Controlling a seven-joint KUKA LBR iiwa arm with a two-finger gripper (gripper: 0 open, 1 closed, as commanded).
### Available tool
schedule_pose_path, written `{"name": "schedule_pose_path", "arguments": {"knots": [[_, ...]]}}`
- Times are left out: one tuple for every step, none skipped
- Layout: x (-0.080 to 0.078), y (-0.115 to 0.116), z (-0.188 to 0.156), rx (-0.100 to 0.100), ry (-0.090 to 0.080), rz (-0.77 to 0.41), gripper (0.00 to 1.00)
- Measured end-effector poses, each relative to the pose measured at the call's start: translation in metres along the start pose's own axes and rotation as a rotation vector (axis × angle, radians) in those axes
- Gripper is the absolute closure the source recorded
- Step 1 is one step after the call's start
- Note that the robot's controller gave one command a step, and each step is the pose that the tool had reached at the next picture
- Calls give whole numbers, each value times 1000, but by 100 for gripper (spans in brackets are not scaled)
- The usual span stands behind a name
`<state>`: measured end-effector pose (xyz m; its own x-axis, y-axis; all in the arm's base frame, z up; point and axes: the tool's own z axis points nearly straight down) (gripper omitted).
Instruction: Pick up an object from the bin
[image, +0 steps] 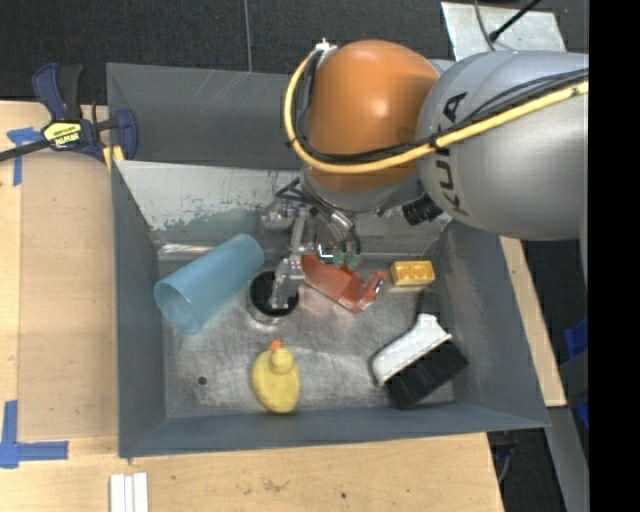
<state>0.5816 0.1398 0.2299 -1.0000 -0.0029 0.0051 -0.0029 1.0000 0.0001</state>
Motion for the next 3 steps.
{"name": "schedule_pose_path", "arguments": {"knots": [[-2,-1,-5,-1,-8,2,0],[13,6,37,-2,-15,-17,0],[12,0,106,1,-10,-124,0]]}}
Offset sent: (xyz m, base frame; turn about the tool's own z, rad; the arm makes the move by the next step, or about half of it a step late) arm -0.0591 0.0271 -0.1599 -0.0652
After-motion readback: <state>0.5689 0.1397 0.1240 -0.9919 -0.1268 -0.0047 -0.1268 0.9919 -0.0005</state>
